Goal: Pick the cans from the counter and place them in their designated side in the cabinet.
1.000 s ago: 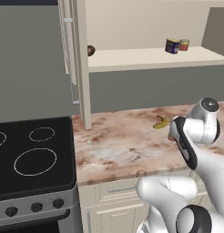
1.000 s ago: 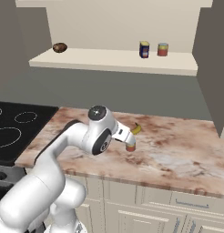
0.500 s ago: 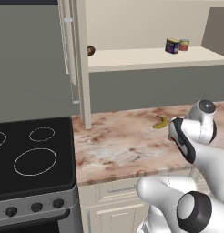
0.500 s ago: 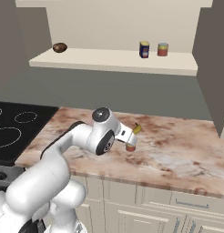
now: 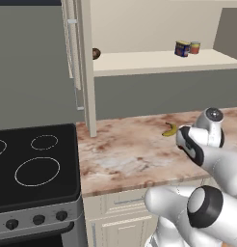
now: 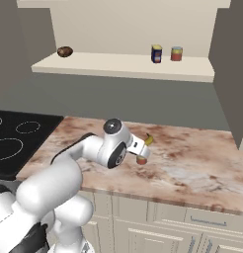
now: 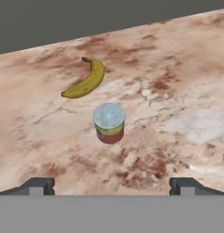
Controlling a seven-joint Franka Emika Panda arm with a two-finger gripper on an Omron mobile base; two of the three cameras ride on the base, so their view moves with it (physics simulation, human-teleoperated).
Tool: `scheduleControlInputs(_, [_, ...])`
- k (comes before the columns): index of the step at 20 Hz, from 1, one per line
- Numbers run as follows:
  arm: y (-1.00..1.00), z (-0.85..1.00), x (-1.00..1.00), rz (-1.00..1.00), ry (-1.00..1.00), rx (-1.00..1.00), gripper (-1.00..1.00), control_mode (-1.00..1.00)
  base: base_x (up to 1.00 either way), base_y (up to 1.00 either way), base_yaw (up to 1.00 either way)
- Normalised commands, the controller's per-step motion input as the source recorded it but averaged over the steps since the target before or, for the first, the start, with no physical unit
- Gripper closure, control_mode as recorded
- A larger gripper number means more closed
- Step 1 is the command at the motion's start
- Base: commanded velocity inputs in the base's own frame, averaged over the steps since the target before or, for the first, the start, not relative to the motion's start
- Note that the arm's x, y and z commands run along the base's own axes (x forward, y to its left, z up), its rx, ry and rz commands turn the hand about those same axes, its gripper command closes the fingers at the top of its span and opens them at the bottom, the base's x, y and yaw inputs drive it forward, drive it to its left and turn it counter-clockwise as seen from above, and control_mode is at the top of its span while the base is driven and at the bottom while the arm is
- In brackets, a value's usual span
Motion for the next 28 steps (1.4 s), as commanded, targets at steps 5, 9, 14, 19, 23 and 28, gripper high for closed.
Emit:
scheduleControlInputs(5, [-0.04, -0.17, 0.21, 0.0, 0.0, 0.0, -1.0, -1.0, 0.0, 0.0, 0.0])
scheduleControlInputs(9, [-0.03, -0.17, 0.21, 0.0, 0.0, 0.0, -1.0, -1.0, 0.0, 0.0, 0.0])
scheduleControlInputs(14, [-0.04, -0.16, 0.19, 0.0, 0.0, 0.0, -1.0, -1.0, 0.0, 0.0, 0.0])
scheduleControlInputs(19, [-0.06, -0.15, 0.17, 0.0, 0.0, 0.0, -1.0, -1.0, 0.0, 0.0, 0.0])
scheduleControlInputs(23, [-0.07, -0.15, 0.17, 0.0, 0.0, 0.0, -1.0, -1.0, 0.0, 0.0, 0.0])
scheduleControlInputs(28, [-0.07, -0.16, 0.18, 0.0, 0.0, 0.0, -1.0, -1.0, 0.0, 0.0, 0.0])
